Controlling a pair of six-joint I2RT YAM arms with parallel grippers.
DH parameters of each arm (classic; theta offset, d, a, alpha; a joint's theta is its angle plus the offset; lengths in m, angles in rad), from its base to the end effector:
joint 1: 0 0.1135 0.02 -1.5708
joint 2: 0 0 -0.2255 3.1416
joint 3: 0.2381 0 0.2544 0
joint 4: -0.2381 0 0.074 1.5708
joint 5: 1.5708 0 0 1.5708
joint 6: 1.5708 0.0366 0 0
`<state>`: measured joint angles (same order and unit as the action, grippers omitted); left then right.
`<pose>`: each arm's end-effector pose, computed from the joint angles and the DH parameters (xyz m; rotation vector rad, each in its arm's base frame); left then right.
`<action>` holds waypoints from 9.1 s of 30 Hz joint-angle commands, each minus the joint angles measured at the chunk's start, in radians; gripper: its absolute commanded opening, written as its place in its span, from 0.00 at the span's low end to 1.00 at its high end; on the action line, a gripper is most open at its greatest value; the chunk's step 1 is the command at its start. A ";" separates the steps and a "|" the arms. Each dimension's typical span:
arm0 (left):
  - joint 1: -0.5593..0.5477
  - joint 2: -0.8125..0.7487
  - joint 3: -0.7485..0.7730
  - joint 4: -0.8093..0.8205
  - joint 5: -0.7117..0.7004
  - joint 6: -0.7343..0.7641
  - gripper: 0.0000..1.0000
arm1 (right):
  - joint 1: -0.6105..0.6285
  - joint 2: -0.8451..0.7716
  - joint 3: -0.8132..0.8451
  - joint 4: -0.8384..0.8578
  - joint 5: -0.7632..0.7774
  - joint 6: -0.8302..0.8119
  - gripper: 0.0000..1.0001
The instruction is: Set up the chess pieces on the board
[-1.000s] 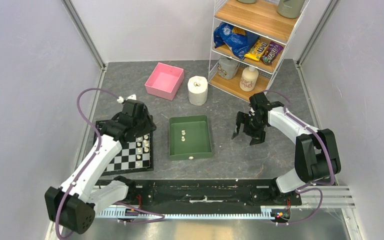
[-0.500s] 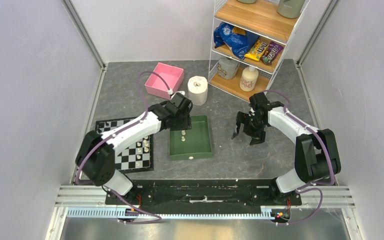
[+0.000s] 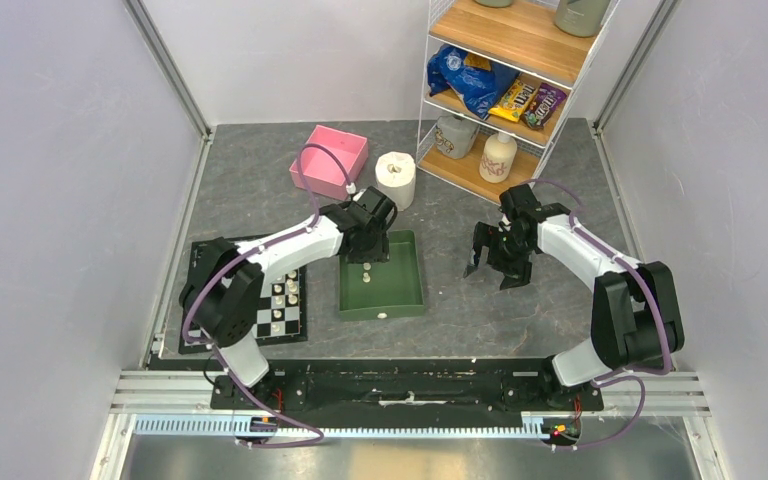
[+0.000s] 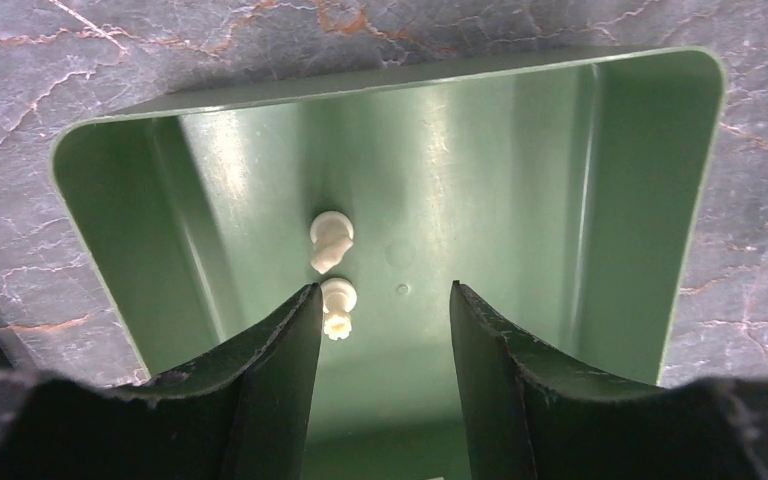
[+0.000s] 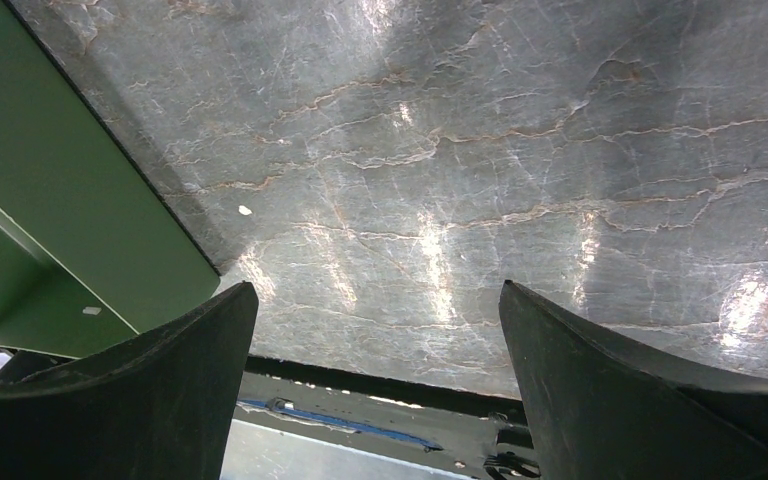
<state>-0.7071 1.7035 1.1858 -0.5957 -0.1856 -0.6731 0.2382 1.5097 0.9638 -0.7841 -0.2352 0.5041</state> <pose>0.2651 -0.2176 0.1681 -0.0124 2.6665 -0.2037 0.2650 0.0731 0.1551 0.3515 2.9478 0.4571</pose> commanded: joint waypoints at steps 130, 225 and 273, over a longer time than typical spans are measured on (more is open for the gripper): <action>0.271 -0.671 -0.583 -0.224 -0.176 -0.252 0.02 | -0.002 0.021 0.003 0.012 -0.015 -0.017 0.99; -0.066 0.009 0.000 -0.042 -0.120 -0.042 0.53 | -0.004 0.028 0.001 -0.001 -0.006 -0.032 0.99; -0.026 0.029 -0.069 -0.007 -0.072 -0.043 0.19 | -0.004 0.033 0.013 -0.007 -0.013 -0.035 0.99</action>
<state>-0.7361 1.7409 1.1244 -0.6247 -0.2588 -0.7315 0.2382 1.5372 0.9596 -0.7868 -0.2390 0.4847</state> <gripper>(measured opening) 0.233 0.993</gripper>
